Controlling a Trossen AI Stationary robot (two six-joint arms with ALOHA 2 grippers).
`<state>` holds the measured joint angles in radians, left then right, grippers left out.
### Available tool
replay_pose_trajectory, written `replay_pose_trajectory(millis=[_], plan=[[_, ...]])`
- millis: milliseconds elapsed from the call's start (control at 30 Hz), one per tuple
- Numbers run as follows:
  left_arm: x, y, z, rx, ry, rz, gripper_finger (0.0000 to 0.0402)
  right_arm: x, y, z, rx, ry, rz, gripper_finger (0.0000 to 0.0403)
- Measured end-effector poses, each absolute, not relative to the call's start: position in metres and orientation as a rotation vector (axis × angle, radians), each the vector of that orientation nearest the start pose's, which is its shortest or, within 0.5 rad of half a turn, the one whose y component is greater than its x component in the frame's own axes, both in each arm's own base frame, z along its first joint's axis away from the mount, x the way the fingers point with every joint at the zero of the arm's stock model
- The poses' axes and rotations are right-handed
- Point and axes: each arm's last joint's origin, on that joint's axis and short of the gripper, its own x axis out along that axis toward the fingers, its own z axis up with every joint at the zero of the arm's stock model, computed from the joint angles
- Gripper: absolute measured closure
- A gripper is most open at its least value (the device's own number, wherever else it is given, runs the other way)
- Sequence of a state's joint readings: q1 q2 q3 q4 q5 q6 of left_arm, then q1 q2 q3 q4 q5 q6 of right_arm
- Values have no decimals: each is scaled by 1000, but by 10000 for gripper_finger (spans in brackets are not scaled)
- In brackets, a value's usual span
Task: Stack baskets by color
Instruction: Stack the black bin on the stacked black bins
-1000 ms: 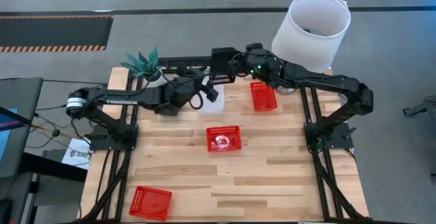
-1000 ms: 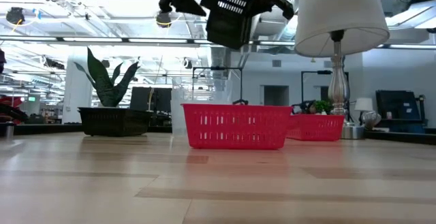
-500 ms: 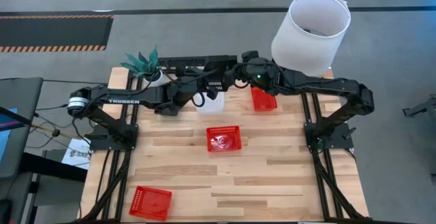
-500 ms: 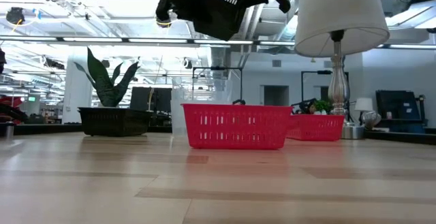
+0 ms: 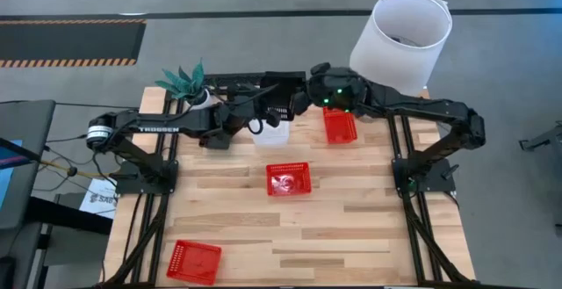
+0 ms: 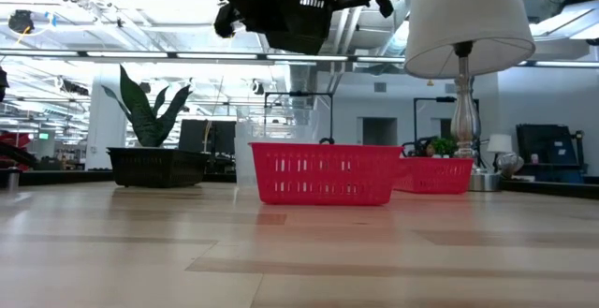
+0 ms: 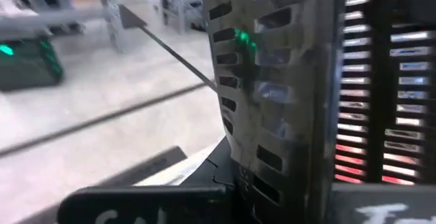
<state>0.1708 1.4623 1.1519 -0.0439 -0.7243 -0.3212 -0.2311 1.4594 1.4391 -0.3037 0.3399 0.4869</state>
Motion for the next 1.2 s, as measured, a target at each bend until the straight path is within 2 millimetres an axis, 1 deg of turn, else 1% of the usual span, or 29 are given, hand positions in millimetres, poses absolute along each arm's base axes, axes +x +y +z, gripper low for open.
replay_pose_trajectory(millis=[33, 100, 167, 233, 300, 367, 467, 567, 667, 700, 800, 867, 933, 1000, 1100, 1200], plan=[[317, 77, 318, -217, 210, 924, 401, 311, -84, 394, 456, 187, -612, 242], [311, 85, 319, -258, 221, 911, 401, 300, -84, 406, 460, 151, -580, 208], [302, 94, 322, -307, 241, 905, 401, 283, -82, 418, 440, 139, -559, 179], [289, 104, 330, -368, 280, 908, 401, 268, -79, 429, 413, 116, -551, 157], [276, 112, 339, -420, 359, 905, 401, 252, -74, 437, 377, 120, -544, 143], [262, 119, 345, -486, 467, 873, 401, 237, -68, 445, 350, 120, -536, 138], [244, 122, 347, -601, 636, 805, 401, 220, -63, 444, 331, 184, -543, 138], [229, 117, 335, -658, 837, 800, 401, 212, -62, 434, 324, 299, -584, 138], [214, 103, 323, -681, 945, 834, 401, 208, -62, 426, 344, 373, -650, 138], [208, 95, 321, -696, 942, 836, 402, 208, -62, 424, 345, 385, -663, 138], [191, 75, 321, -747, 859, 828, 401, 210, -57, 421, 335, 410, -667, 138], [178, 65, 313, -796, 844, 856, 401, 213, -53, 422, 341, 400, -654, 138], [169, 62, 297, -839, 845, 888, 401, 214, -51, 421, 340, 401, -643, 138], [163, 61, 275, -880, 876, 902, 401, 214, -49, 422, 342, 397, -637, 138], [163, 65, 246, -919, 864, 916, 401, 215, -48, 422, 345, 395, -635, 138], [164, 72, 225, -938, 822, 927, 401, 214, -48, 422, 356, 386, -655, 138]])
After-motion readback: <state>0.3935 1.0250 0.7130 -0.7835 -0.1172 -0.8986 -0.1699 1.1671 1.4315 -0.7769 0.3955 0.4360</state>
